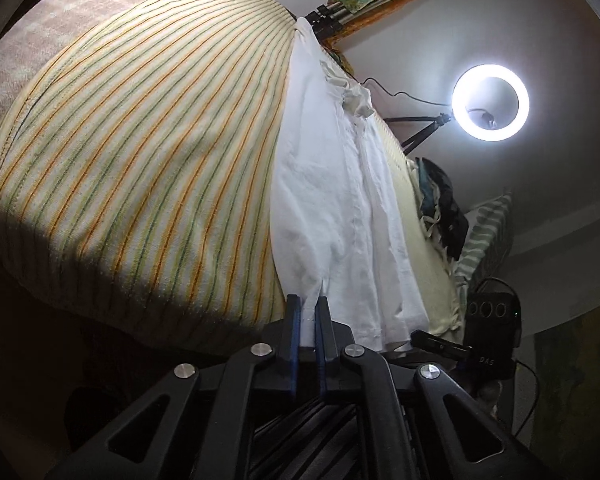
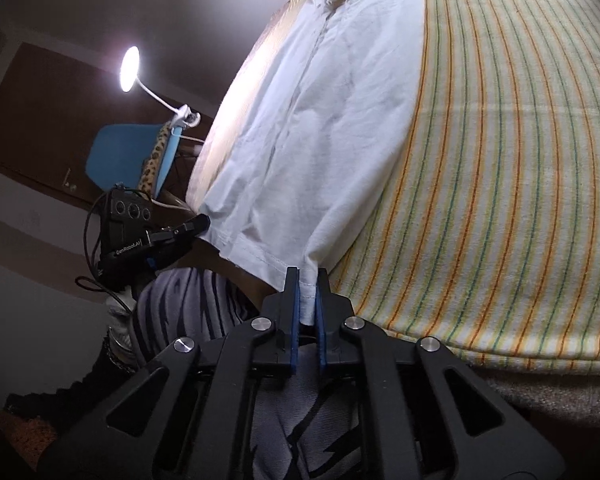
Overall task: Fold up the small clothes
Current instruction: 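Lift the hem with the right gripper and fold it toward the collar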
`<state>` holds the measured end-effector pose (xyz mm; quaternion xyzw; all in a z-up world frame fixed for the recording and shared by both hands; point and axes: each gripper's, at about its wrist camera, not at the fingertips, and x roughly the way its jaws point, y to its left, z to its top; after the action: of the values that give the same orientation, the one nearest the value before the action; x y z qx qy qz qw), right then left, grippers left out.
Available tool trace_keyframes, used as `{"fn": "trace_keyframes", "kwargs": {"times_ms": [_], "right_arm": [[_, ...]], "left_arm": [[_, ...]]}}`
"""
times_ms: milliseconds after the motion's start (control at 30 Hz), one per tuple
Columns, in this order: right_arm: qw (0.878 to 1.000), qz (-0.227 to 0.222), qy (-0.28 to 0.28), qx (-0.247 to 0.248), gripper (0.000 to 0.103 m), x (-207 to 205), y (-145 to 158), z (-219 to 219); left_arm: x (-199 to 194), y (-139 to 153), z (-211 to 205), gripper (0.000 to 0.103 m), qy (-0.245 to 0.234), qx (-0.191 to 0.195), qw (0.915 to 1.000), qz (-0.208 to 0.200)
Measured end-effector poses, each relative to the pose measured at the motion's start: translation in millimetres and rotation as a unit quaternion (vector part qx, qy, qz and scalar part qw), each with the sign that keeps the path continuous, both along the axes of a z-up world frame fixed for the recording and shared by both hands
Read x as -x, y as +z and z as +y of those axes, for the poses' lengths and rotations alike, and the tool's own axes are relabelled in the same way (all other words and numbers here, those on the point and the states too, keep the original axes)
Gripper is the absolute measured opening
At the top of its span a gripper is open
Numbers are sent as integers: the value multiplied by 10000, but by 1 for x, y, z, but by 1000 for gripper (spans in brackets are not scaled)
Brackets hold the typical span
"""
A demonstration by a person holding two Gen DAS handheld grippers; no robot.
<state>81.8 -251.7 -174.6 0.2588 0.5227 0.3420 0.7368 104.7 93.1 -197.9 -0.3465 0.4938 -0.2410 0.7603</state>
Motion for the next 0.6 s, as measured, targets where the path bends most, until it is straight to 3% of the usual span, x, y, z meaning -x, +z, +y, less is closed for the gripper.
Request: {"fn": "trace_keyframes", "kwargs": {"times_ms": [333, 600], "right_arm": [[9973, -320, -375, -545, 6, -16, 31, -22], [9946, -373, -724, -638, 6, -54, 46, -35]], "left_arm": [[-24, 55, -6, 2, -91, 26, 9985, -540], [-68, 72, -15, 2, -72, -60, 9980, -626]]}}
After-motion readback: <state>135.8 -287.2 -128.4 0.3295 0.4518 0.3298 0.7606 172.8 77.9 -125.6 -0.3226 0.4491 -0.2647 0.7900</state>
